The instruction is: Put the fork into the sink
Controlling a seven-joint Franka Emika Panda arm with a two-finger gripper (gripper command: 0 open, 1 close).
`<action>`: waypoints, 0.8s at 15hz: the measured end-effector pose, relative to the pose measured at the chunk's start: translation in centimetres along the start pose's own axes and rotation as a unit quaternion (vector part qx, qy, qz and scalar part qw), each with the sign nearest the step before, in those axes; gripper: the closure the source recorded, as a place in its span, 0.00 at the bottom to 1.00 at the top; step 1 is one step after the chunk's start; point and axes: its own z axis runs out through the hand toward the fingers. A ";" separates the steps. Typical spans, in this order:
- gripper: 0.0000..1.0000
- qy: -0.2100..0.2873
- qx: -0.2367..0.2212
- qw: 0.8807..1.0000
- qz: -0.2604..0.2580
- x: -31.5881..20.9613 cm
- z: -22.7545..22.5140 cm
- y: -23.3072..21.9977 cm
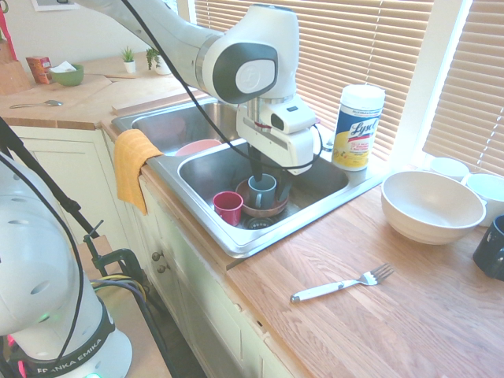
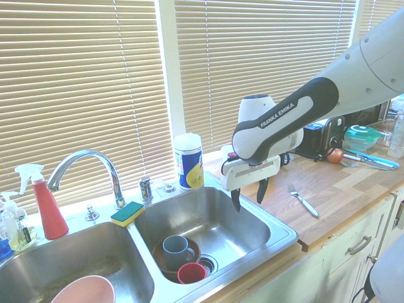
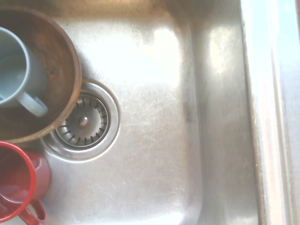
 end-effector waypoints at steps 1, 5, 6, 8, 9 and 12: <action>0.00 0.000 0.000 1.000 0.000 0.0 0.0 0.0; 0.00 0.009 0.008 1.000 0.017 1.3 -1.4 0.8; 0.00 0.014 0.008 0.999 0.029 2.3 -2.3 1.8; 0.00 0.017 0.001 0.998 0.056 4.4 -3.3 4.7; 0.00 0.013 -0.003 0.998 0.065 5.5 -3.3 6.5; 0.00 0.005 -0.024 0.996 0.084 8.2 -1.7 12.1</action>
